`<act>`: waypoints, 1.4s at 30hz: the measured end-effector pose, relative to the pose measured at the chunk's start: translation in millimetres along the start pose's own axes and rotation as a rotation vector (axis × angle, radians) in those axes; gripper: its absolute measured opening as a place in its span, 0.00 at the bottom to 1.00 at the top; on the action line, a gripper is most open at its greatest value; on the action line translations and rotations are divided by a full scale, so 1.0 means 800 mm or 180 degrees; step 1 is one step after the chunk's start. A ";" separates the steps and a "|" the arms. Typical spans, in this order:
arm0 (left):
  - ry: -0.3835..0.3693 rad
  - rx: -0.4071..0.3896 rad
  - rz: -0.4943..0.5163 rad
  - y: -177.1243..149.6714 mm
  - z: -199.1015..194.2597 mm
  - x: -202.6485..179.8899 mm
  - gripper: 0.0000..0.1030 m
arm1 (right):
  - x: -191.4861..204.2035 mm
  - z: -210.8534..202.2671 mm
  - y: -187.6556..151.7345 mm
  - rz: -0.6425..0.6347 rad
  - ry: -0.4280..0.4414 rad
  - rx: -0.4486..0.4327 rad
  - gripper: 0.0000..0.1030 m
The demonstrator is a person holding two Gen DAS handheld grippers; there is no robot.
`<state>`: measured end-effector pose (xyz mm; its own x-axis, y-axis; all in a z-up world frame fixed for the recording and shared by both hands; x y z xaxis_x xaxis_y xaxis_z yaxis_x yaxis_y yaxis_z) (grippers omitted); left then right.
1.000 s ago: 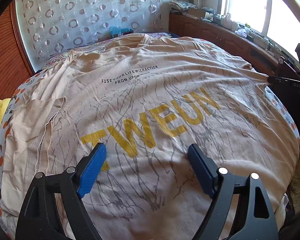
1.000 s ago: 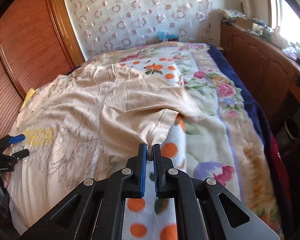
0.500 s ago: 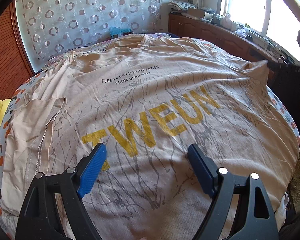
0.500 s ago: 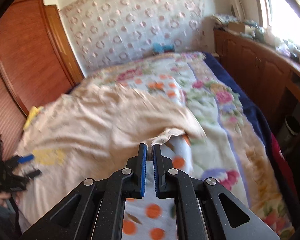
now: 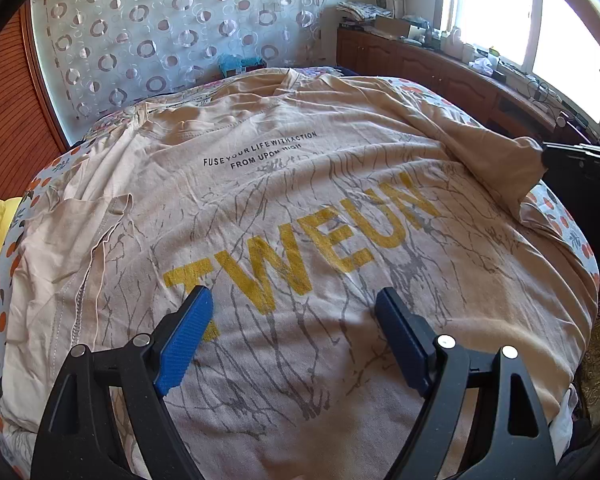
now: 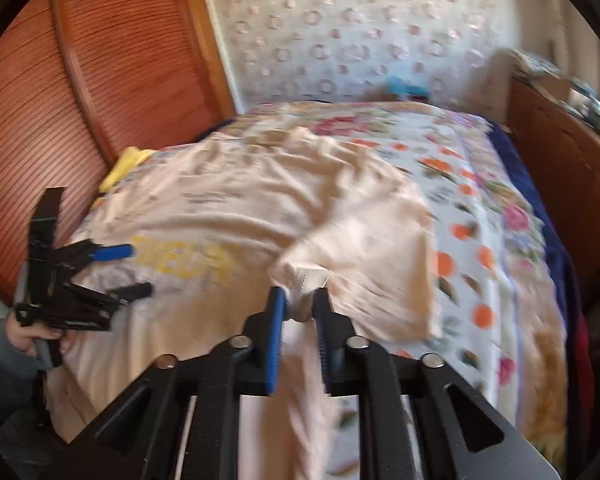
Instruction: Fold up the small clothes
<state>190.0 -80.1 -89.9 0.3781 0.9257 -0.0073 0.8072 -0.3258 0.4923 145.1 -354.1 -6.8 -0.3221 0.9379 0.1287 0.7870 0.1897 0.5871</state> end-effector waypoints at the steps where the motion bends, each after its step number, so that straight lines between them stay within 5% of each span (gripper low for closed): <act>1: 0.0001 0.0001 0.0000 0.001 0.000 0.000 0.82 | -0.008 -0.005 -0.001 0.0059 0.0004 -0.0025 0.26; 4: 0.0004 0.0001 0.0002 0.001 0.000 0.000 0.82 | -0.039 -0.020 -0.010 0.0214 -0.0068 -0.0108 0.52; 7: 0.0032 0.0028 0.0019 0.002 -0.003 -0.005 0.82 | -0.067 -0.019 -0.010 0.0294 -0.0339 -0.0134 0.53; 14: -0.0173 -0.0275 0.0186 0.016 -0.054 -0.035 0.82 | -0.088 0.038 0.006 0.0464 -0.0314 0.0164 0.53; 18: -0.0250 -0.0292 0.0148 0.020 -0.062 -0.035 0.82 | -0.080 0.058 0.019 0.0301 -0.0390 0.0228 0.29; 19: -0.0237 -0.0277 0.0137 0.020 -0.061 -0.034 0.82 | -0.077 0.062 0.023 0.0248 -0.0386 0.0271 0.05; 20: -0.0231 -0.0268 0.0124 0.019 -0.060 -0.033 0.82 | -0.077 0.065 0.026 0.0214 -0.0347 0.0315 0.02; 26: -0.0218 -0.0306 0.0030 0.012 -0.064 -0.019 0.82 | -0.068 0.022 0.077 -0.0006 -0.0203 0.0046 0.02; 32: -0.0203 -0.0327 -0.0106 0.006 -0.064 0.002 0.82 | 0.002 -0.010 0.150 -0.0454 -0.0091 -0.0203 0.02; 42: -0.0161 -0.0279 -0.0271 -0.016 -0.058 0.032 0.82 | 0.090 0.066 0.195 -0.0865 0.0334 0.0050 0.02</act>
<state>168.8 -43.2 -56.0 0.3341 0.9377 -0.0952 0.7954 -0.2263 0.5622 272.6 -241.3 51.8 -0.5742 0.8171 0.0507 0.6721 0.4352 0.5991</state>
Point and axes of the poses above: each gripper's, at about its wrist camera, not at the fingertips, and z roughly the way its jaws point, x to its left, y to its top, the point moved 1 cm from there along z, roughly the way its jaws point, and after that the axes turned 10 degrees about x, right-handed, at the moved point
